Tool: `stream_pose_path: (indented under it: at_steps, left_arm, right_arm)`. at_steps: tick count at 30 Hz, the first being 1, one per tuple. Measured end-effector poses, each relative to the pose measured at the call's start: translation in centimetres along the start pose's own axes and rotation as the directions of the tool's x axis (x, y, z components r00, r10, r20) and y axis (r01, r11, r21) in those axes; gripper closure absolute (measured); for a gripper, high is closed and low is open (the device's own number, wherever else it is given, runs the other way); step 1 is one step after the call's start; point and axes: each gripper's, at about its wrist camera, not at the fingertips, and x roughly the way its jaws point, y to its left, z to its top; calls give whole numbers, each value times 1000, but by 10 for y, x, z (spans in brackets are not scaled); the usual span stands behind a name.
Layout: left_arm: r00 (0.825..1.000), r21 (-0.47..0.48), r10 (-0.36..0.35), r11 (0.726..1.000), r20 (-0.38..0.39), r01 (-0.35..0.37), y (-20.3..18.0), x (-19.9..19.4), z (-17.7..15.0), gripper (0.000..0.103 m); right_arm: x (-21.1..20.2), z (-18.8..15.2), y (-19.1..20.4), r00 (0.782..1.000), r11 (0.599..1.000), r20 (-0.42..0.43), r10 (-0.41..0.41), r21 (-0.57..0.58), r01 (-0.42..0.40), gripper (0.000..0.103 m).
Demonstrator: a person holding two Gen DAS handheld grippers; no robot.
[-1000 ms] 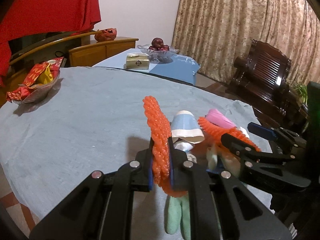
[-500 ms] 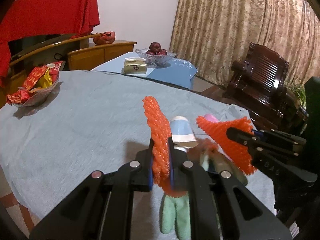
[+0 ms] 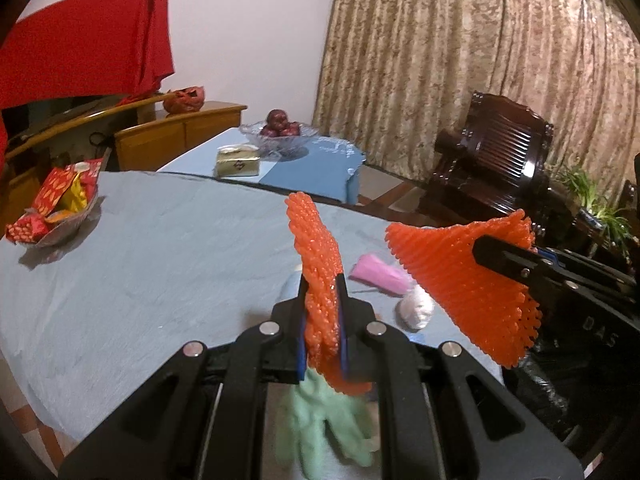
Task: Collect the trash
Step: 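Grasp the second orange foam net with the right tool while the left holds its net, then move both nets over the bin and open both tools to drop them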
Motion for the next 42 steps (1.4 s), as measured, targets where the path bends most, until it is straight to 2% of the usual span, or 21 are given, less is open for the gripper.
stream_pose_path:
  at_steps: [10,18,25,33,42]
  left_arm:
    - [995,66,-102,993,7,101,-65,-9,6,93]
    - [979,120,-205,971,-10,205,-130,-3,1,93]
    - [958,174,-287,942,-30,287,-186,8,-8,93]
    - [928,206,-363,905,-79,372,-243,34,-26,93]
    - [897,240,-415,865,-151,441,-295,72,-49,92]
  right_arm:
    - [-61,-3,-37,995,995,53,-90,41,88,89]
    - [-103,-16,-86,976,974,60,-209,104,202,89]
    - [-135,-35,-130,946,939,44,-320,147,311,89]
    - [-156,-67,-185,903,885,-25,-429,191,426,89]
    - [-156,-100,-238,864,833,-113,-490,229,503,89]
